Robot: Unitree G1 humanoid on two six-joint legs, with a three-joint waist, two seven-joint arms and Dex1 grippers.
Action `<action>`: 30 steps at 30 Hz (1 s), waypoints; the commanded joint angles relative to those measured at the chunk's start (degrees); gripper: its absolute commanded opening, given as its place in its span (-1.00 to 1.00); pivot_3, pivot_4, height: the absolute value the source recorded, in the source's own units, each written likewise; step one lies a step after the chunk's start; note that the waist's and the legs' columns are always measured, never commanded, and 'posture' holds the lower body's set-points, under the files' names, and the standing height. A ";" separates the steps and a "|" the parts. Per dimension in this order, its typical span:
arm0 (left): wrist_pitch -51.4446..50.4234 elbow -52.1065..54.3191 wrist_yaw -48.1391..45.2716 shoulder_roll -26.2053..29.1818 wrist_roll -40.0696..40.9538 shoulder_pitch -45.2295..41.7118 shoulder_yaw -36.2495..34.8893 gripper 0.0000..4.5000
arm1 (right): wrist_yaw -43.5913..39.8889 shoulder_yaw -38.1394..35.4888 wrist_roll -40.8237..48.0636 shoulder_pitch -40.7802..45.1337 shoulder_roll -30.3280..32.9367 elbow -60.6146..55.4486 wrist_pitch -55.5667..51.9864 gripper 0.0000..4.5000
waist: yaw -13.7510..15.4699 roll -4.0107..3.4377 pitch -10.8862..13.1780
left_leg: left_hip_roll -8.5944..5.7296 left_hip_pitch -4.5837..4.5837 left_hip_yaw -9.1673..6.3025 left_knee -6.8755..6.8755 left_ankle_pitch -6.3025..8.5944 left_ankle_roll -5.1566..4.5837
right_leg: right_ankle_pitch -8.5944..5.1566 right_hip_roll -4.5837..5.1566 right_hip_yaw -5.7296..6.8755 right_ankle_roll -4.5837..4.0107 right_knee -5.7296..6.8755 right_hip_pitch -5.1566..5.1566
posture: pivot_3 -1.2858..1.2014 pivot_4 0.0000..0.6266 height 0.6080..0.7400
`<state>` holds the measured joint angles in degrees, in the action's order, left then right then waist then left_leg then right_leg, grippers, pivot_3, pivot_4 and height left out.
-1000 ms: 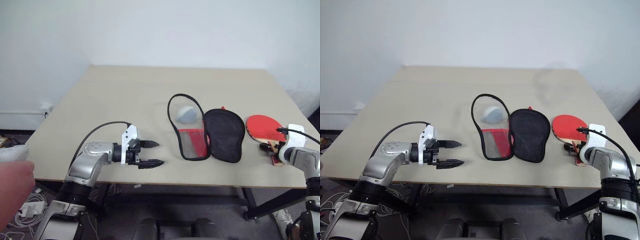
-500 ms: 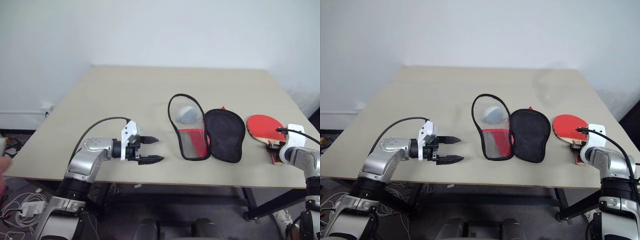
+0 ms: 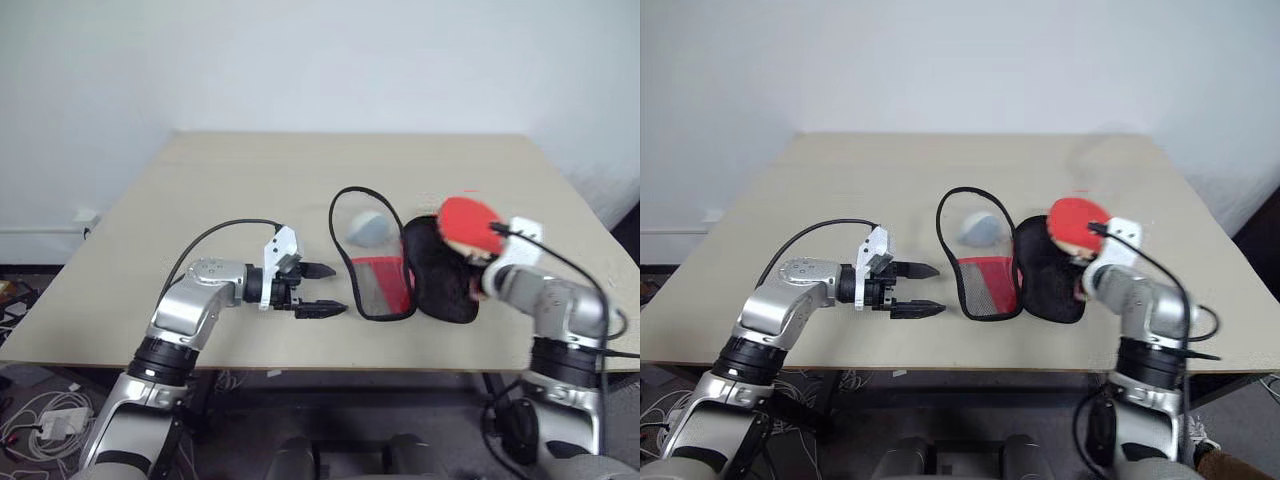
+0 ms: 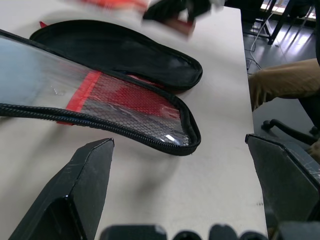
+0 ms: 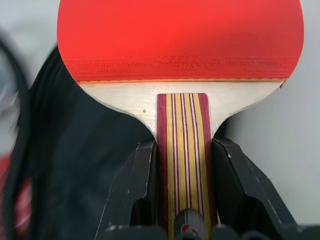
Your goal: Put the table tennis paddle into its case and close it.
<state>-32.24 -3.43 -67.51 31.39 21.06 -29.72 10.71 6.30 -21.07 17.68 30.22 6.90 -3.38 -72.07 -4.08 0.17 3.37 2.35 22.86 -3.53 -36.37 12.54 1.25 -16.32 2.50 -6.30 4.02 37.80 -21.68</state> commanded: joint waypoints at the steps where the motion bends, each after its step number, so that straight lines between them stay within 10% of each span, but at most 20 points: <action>1: -0.90 2.65 0.17 -0.18 0.65 -2.29 0.02 1.00 | 2.47 0.14 -1.31 -1.06 -2.50 -4.41 1.29 -0.48 | -0.02 0.00 0.00 | 0.00 0.00 0.00 0.01 0.00 0.00 | 0.03 0.00 0.01 -0.05 -0.01 0.00 | 0.03 -1.00 1.00; 30: 15.23 -14.31 -4.91 -0.80 -3.45 -0.23 -0.19 1.00 | 0.40 11.23 -4.30 -5.40 -5.44 -8.97 7.15 -0.48 | -0.10 -0.08 0.03 | 0.02 -0.05 -0.02 0.15 -0.01 0.01 | -0.02 -0.01 0.03 0.02 -0.03 -0.01 | 0.03 -1.00 1.00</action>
<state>-18.82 -17.75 -71.76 30.57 17.75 -29.20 11.86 7.25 -9.15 13.58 24.09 0.94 -10.82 -66.64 -4.18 0.09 3.40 2.37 22.81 -3.54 -36.22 12.54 1.26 -16.35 2.49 -6.28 4.04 37.77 -21.70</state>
